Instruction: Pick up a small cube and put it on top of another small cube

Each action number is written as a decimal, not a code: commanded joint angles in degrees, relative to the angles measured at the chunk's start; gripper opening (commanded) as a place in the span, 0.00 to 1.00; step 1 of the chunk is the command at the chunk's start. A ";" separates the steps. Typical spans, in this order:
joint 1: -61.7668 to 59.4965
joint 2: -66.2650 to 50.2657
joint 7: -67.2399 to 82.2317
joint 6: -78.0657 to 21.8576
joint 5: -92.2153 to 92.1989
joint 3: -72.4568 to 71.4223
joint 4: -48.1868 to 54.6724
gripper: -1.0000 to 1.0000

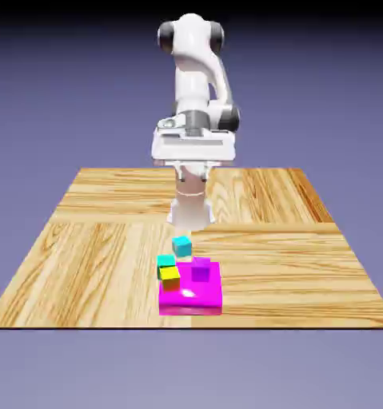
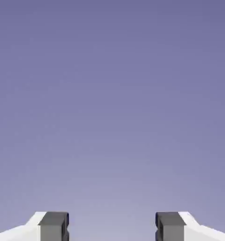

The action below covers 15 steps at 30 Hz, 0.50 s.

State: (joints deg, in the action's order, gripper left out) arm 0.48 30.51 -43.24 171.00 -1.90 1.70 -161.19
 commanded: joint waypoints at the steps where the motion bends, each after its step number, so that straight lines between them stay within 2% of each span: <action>1: -0.17 -1.79 -0.65 -2.50 -1.58 1.41 -0.15 0.50; 15: -2.59 -26.76 -9.73 -37.38 -23.66 21.18 -2.31 0.50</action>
State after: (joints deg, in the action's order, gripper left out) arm -2.26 3.75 -52.97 133.63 -25.55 22.88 -163.50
